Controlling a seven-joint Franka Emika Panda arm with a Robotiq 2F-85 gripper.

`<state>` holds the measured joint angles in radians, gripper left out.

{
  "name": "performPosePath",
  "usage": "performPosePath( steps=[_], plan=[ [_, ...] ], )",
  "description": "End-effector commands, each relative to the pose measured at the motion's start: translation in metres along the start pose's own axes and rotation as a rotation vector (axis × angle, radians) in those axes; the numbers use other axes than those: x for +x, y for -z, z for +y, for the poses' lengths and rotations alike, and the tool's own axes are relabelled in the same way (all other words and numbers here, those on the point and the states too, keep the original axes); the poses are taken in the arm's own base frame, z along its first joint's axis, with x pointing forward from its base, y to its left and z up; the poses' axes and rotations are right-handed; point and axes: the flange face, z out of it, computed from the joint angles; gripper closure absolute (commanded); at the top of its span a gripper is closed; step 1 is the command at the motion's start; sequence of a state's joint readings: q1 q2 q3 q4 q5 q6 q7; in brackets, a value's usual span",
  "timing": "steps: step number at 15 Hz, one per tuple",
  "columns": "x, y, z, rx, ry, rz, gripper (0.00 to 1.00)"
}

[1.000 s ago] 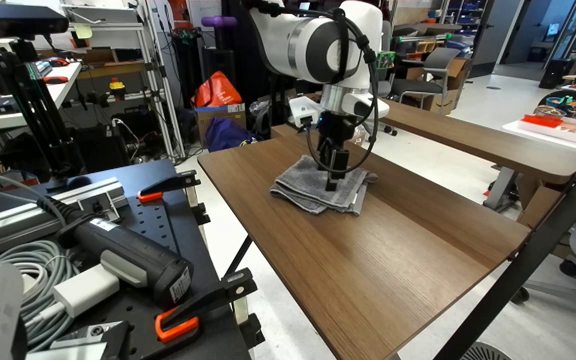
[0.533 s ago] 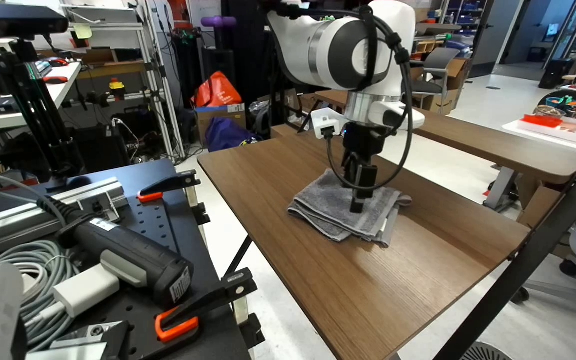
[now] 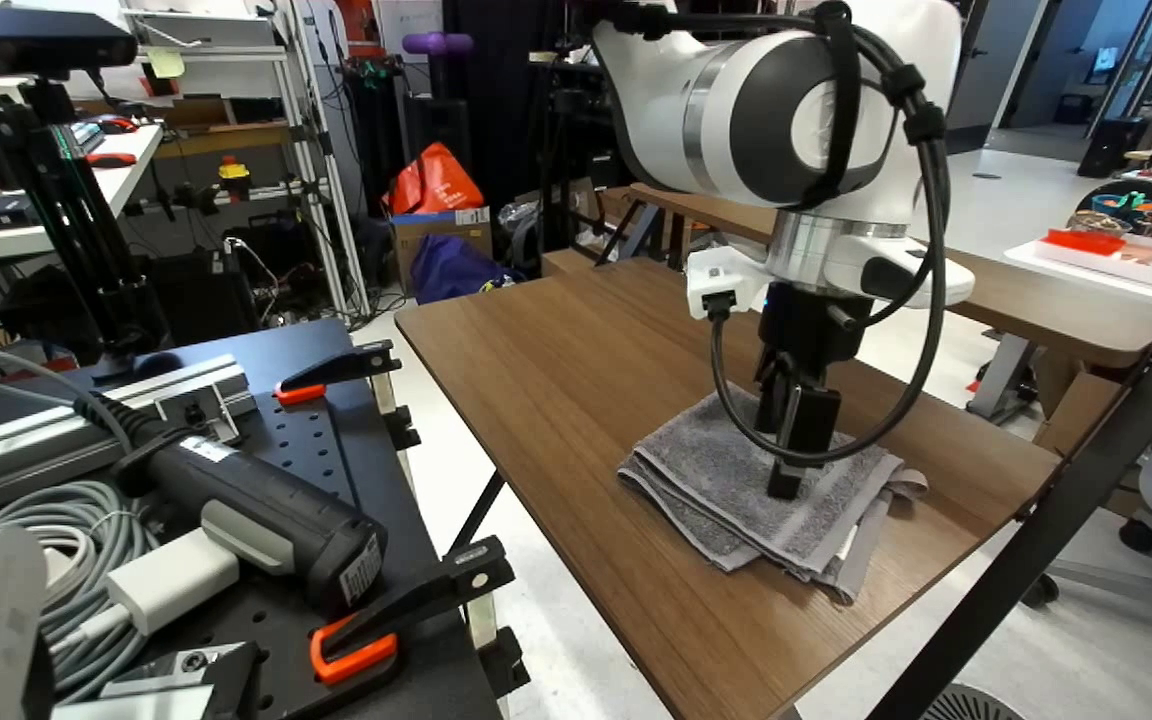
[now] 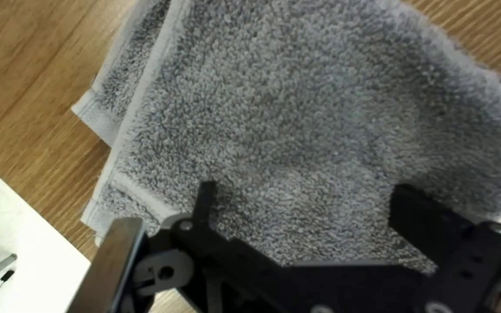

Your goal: Move the cloth to the right

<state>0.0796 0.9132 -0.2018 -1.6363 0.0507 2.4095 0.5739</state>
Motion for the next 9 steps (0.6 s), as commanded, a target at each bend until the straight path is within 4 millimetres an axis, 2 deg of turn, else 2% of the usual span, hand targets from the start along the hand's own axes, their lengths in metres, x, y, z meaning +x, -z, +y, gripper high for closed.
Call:
performPosePath(
  steps=[1, 4, 5, 7, 9],
  plan=[
    [0.001, 0.025, 0.012, 0.047, -0.031, -0.046, 0.00],
    [-0.017, 0.060, 0.009, 0.091, 0.038, -0.038, 0.00],
    [0.003, 0.031, 0.006, 0.056, -0.005, -0.013, 0.00],
    [0.001, 0.042, 0.005, 0.065, 0.002, -0.007, 0.00],
    [0.001, 0.035, 0.007, 0.057, 0.000, -0.014, 0.00]
  ],
)
